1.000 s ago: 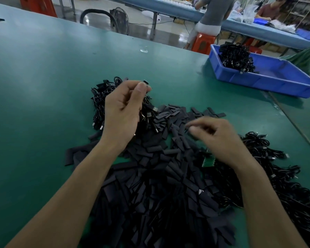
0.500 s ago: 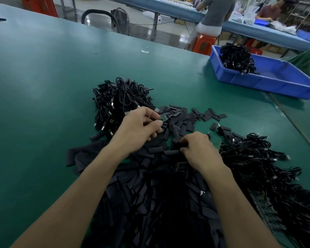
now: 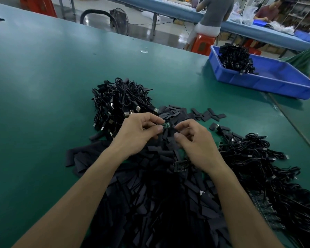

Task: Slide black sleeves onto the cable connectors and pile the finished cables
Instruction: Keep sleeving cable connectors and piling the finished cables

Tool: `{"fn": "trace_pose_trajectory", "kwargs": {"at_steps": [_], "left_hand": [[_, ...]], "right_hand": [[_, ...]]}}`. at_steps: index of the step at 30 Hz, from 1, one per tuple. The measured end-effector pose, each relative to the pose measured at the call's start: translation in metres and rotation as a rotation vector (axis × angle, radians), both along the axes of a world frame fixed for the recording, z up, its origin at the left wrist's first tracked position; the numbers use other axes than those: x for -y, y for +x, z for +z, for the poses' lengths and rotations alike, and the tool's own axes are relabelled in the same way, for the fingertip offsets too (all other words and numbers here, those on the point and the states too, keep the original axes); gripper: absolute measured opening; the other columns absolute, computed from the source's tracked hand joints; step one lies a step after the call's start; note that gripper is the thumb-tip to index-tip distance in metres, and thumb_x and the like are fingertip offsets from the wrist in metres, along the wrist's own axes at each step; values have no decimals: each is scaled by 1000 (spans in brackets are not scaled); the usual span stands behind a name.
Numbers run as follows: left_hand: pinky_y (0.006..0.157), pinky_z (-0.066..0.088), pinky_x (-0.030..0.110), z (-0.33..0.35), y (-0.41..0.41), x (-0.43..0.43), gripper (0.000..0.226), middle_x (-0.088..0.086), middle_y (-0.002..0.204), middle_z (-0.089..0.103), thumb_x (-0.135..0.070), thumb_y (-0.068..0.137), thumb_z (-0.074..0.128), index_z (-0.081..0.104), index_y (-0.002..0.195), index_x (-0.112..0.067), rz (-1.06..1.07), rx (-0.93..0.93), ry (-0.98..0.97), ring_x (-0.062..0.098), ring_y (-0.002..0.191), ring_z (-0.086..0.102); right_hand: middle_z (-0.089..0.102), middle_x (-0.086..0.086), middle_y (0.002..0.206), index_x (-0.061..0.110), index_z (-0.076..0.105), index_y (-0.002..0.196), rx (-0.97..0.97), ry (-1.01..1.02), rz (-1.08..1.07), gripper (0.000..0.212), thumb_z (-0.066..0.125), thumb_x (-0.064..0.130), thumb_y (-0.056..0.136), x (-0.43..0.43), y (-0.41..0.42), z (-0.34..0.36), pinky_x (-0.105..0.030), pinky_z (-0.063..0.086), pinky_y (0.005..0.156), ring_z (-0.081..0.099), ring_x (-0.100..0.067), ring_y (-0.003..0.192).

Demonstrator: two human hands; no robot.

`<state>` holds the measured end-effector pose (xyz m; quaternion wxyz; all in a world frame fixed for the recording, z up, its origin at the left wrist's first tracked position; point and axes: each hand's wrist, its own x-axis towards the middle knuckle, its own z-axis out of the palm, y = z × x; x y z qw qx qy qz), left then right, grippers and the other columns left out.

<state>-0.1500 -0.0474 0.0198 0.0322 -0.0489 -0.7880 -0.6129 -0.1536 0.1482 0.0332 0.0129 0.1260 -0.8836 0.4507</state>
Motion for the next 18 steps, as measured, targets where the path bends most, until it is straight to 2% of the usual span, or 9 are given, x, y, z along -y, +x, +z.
{"fn": "trace_pose_trajectory", "kwargs": {"at_steps": [2, 4, 7, 8, 10, 13, 16, 18], "left_hand": [[70, 56, 22, -1, 1, -1, 13, -3, 80, 75, -15, 92, 72, 72, 100, -26, -14, -2, -9, 12, 73, 72], [71, 59, 27, -1, 1, -3, 15, -1, 79, 75, -15, 92, 72, 71, 100, -27, -18, -4, -8, 14, 75, 73], [67, 56, 19, 0, 1, -4, 16, -1, 78, 75, -14, 92, 72, 70, 98, -29, -20, -8, 14, 12, 72, 73], [66, 54, 18, 0, 1, -4, 16, -1, 78, 75, -14, 91, 72, 70, 98, -28, -19, -5, 20, 11, 71, 72], [64, 53, 16, 1, 2, -4, 15, -2, 78, 76, -15, 91, 73, 70, 98, -27, -15, 8, 30, 11, 70, 72], [62, 52, 16, 1, 2, -4, 13, -4, 78, 76, -15, 91, 72, 70, 97, -27, -9, 26, 37, 10, 68, 72], [59, 51, 16, 2, 2, -4, 13, -6, 80, 77, -13, 93, 71, 70, 97, -26, -27, 31, 49, 9, 66, 71], [57, 50, 15, 2, 3, -5, 12, -6, 79, 77, -12, 93, 70, 71, 97, -24, -35, 33, 54, 9, 65, 71]], "right_hand": [[67, 11, 84, 41, 61, 98, -24, -71, -32, 25, 61, 16, 97, 0, 0, -2, -23, 52, 72, 65, -8, 78], [66, 24, 77, 42, 63, 99, -50, -94, -46, 28, 57, 16, 100, 0, 0, -2, -22, 49, 66, 60, -3, 71], [60, 23, 65, 36, 67, 103, -56, -140, -78, 23, 54, 17, 102, -3, -2, -2, -38, 47, 59, 53, -8, 61], [62, 23, 66, 35, 68, 104, -65, -149, -88, 20, 57, 19, 101, -4, -2, -2, -34, 47, 57, 54, -5, 62], [69, 22, 82, 29, 71, 108, -71, -156, -88, 16, 67, 21, 95, -5, -2, 0, -19, 48, 67, 63, 2, 73], [73, 15, 97, 26, 72, 110, -65, -166, -70, 23, 76, 19, 88, -5, -2, -1, -12, 50, 79, 67, 3, 90], [74, 15, 92, 31, 72, 104, -98, -185, -82, 21, 77, 19, 87, -4, -2, -2, -13, 51, 79, 69, 0, 87], [74, 13, 79, 35, 72, 100, -107, -213, -83, 20, 76, 20, 88, -4, -1, -2, -13, 52, 75, 69, -2, 78]]}}
